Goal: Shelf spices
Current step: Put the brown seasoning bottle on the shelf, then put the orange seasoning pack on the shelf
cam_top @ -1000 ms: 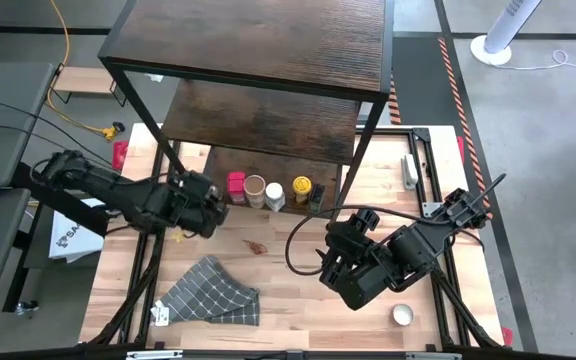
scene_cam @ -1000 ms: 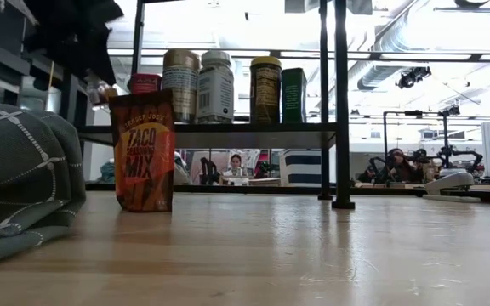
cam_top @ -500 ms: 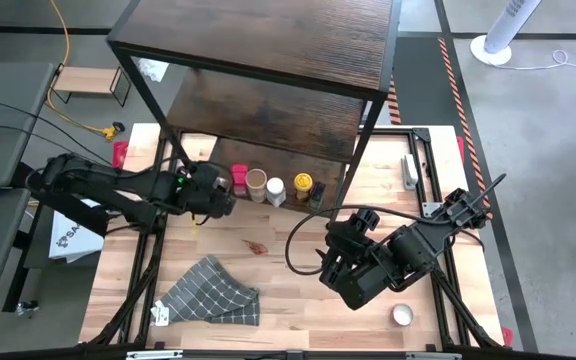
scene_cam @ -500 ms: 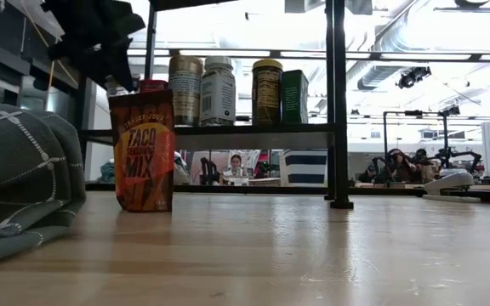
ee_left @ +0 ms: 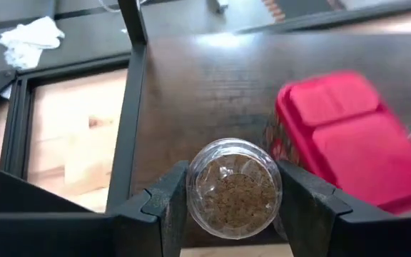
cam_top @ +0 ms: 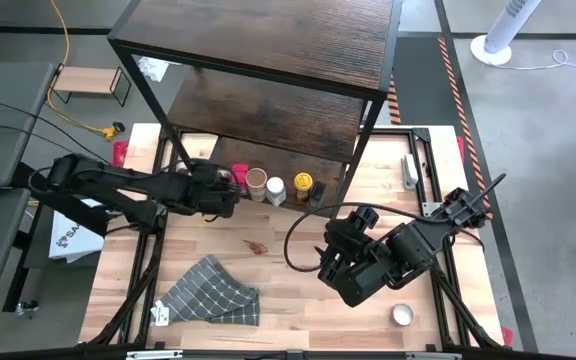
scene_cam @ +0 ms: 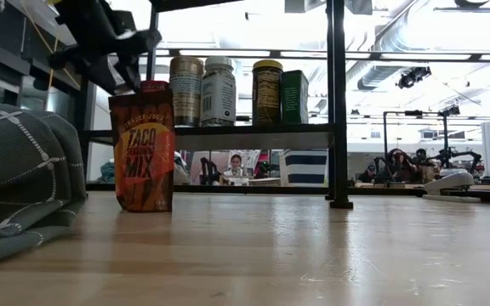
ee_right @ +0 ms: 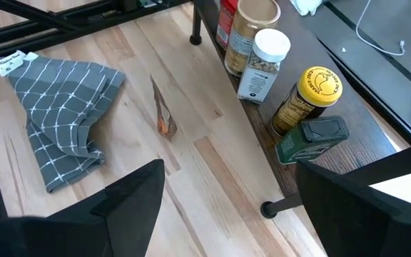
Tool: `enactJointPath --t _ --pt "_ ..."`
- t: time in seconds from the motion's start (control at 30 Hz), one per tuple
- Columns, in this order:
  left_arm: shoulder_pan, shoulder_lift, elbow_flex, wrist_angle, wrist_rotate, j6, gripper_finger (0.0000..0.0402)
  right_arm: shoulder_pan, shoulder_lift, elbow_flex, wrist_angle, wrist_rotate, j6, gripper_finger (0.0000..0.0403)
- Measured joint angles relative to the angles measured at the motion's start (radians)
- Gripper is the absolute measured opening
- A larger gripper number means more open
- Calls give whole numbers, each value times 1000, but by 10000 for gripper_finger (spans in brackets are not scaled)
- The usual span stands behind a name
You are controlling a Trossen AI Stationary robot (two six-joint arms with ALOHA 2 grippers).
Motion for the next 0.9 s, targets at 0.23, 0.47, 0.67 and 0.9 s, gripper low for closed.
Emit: enactJointPath --t 0.23,0.47,0.67,0.9 --pt "1 71 -1 32 37 -3 177 0 0 0 0 -5 -18 309" --pt "1 52 -1 64 -14 -1 213 0 0 0 0 -6 -19 309" --pt "1 43 -1 64 -15 39 221 0 0 0 0 -6 -19 309" --pt "1 16 -1 66 -12 64 222 0 0 0 0 -5 -19 309"
